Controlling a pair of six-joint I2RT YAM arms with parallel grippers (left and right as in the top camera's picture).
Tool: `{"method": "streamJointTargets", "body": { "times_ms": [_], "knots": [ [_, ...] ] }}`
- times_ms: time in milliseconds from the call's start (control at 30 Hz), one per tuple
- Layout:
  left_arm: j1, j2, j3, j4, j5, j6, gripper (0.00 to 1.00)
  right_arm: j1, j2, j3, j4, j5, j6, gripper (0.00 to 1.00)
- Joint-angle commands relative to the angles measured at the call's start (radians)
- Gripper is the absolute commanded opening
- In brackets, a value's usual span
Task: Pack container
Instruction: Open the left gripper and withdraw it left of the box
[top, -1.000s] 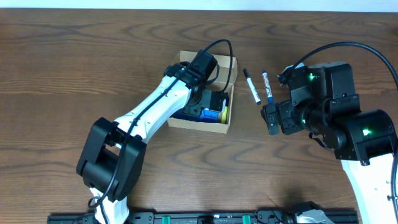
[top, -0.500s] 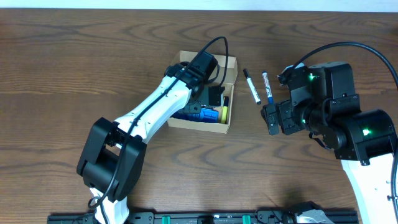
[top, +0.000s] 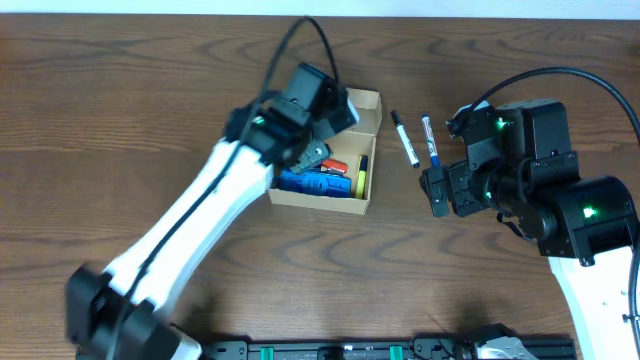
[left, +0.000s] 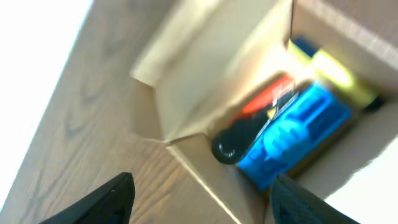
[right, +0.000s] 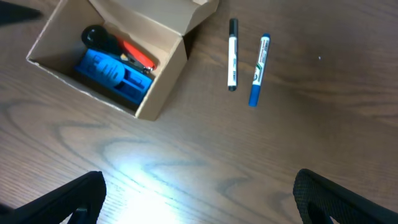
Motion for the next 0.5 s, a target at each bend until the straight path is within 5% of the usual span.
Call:
{"method": "streamJointTargets", "body": {
  "times_ms": [0, 267, 367, 467],
  "knots": [
    [-0.003, -0.092, 0.025, -0.007, 0.037, -0.091, 0.71, 0.003, -0.006, -0.003, 0.002, -0.001, -0.010, 0.99],
    [0.024, -0.238, 0.025, -0.035, 0.015, -0.170, 0.79, 0.003, -0.006, -0.003, 0.032, -0.005, -0.004, 0.99],
    [0.069, -0.277, 0.025, -0.079, 0.041, -0.229, 0.98, 0.003, -0.005, -0.003, 0.068, -0.001, -0.003, 0.99],
    [0.132, -0.314, 0.025, -0.140, 0.126, -0.239, 0.95, 0.003, 0.011, -0.003, 0.092, 0.023, -0.002, 0.99]
  ]
}}
